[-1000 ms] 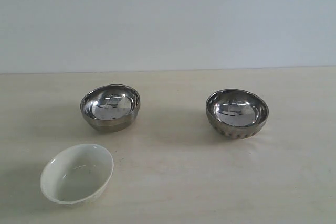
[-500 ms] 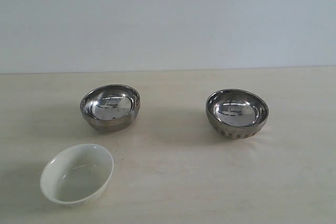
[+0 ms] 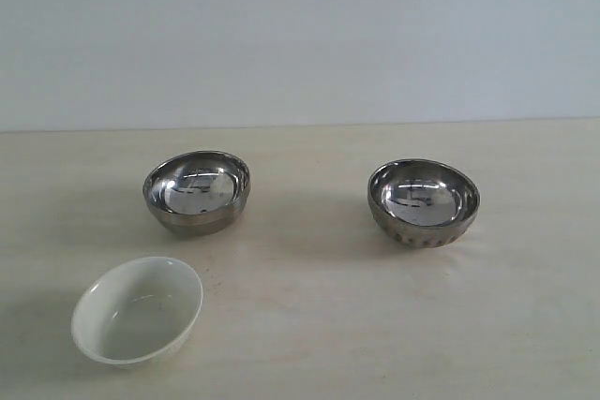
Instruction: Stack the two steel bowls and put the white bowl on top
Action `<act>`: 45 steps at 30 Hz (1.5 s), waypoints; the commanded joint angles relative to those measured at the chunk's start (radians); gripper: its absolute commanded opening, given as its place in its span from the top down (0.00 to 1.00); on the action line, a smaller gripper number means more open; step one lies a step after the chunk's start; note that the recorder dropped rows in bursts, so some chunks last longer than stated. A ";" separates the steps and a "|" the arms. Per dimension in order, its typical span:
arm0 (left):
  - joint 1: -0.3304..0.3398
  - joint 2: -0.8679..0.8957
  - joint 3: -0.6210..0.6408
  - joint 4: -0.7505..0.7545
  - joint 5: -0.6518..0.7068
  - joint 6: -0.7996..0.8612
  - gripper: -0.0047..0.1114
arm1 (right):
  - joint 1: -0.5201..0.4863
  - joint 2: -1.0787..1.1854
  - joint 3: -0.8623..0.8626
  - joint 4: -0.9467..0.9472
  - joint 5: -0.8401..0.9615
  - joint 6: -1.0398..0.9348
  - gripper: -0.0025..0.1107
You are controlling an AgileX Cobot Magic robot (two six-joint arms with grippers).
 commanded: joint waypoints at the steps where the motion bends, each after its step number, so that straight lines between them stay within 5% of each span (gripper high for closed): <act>1: 0.003 -0.003 0.004 -0.001 0.001 0.003 0.68 | 0.000 0.147 -0.017 0.400 0.042 -0.335 0.98; 5: 0.003 -0.003 0.004 -0.001 0.001 0.003 0.68 | 0.002 0.272 -0.017 0.732 0.164 -0.668 0.94; 12: 0.003 -0.003 0.004 -0.001 0.001 0.003 0.68 | 0.188 0.465 -0.017 0.869 0.030 -0.867 0.38; 14: 0.003 -0.003 0.004 -0.001 0.001 0.003 0.68 | 0.265 0.514 -0.021 0.869 -0.075 -0.867 0.31; 17: 0.003 -0.003 0.004 -0.001 0.001 0.003 0.68 | 0.391 0.633 -0.076 0.869 -0.238 -0.867 0.31; 26: 0.003 -0.003 0.004 -0.001 0.001 0.003 0.68 | 0.549 1.063 -0.433 0.869 -0.350 -0.777 0.31; 33: 0.003 -0.003 0.004 -0.001 0.001 0.003 0.68 | 0.568 1.289 -0.592 0.869 -0.486 -0.676 0.35; 45: 0.003 -0.003 0.004 -0.001 0.001 0.003 0.68 | 0.568 1.493 -0.764 0.869 -0.436 -0.585 0.37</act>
